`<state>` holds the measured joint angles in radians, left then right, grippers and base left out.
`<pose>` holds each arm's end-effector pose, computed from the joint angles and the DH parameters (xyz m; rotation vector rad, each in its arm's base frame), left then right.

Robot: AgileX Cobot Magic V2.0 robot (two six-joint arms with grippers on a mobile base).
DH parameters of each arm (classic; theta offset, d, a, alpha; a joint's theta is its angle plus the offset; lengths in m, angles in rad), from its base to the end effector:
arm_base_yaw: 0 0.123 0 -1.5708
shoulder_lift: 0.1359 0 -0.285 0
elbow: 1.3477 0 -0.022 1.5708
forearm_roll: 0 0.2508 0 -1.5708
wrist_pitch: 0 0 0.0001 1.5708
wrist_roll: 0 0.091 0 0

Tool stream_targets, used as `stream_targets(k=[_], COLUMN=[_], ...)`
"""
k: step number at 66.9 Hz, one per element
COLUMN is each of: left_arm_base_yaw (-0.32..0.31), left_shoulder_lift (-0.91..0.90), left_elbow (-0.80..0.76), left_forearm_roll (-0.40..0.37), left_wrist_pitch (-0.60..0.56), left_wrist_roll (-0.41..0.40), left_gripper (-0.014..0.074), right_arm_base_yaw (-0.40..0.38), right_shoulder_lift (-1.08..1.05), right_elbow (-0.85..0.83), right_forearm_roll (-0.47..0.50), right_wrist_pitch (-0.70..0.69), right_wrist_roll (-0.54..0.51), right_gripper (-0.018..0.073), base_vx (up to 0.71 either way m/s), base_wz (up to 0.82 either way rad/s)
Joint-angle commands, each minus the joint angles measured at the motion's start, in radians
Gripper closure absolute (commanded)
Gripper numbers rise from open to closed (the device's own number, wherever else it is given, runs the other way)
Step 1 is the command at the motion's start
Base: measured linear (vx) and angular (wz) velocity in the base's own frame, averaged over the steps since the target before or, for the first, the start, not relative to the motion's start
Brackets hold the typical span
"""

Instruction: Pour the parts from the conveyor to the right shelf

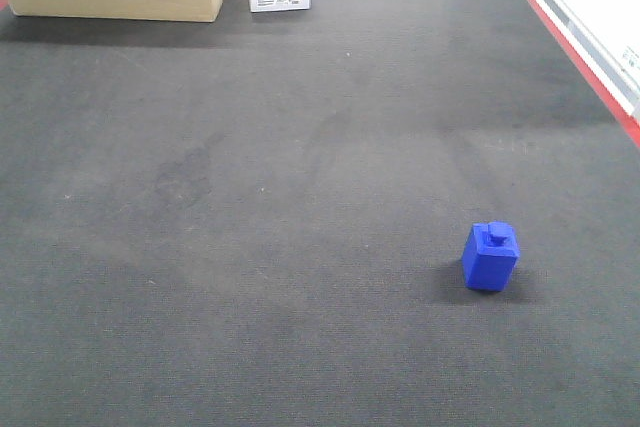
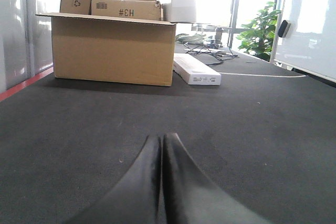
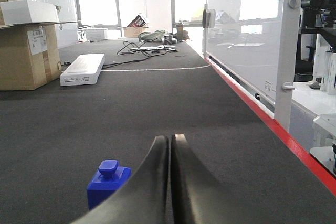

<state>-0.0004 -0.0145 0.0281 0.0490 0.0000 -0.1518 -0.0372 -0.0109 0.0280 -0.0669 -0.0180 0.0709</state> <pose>0.0564 0.0000 0.2045 -0.0767 1.4958 -0.0832 0.0565 -0.0020 0.2059 0.0296 1.4825 -0.0260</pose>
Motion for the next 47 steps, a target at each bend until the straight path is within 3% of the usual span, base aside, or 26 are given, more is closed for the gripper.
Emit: stream_targets(k=[1,47], left_arm_base_yaw=[-0.005,-0.005], left_shoulder_lift=[-0.009,-0.009], left_elbow=[0.027,0.027], left_forearm_roll=[-0.009,-0.009], left_wrist_pitch=[-0.079,-0.079], left_wrist_roll=[-0.007,-0.007], left_gripper=[0.0603,0.0603], right_arm_base_yaw=[0.001,0.001], right_shoulder_lift=[-0.010,-0.010], right_elbow=[0.019,0.017], right_forearm_roll=[-0.002,-0.009], right_wrist_pitch=[-0.068,-0.071], right_wrist_roll=[-0.004,-0.008], right_gripper=[0.0568,0.0568], base_vx=[0.00,0.00], base_wz=[0.00,0.00])
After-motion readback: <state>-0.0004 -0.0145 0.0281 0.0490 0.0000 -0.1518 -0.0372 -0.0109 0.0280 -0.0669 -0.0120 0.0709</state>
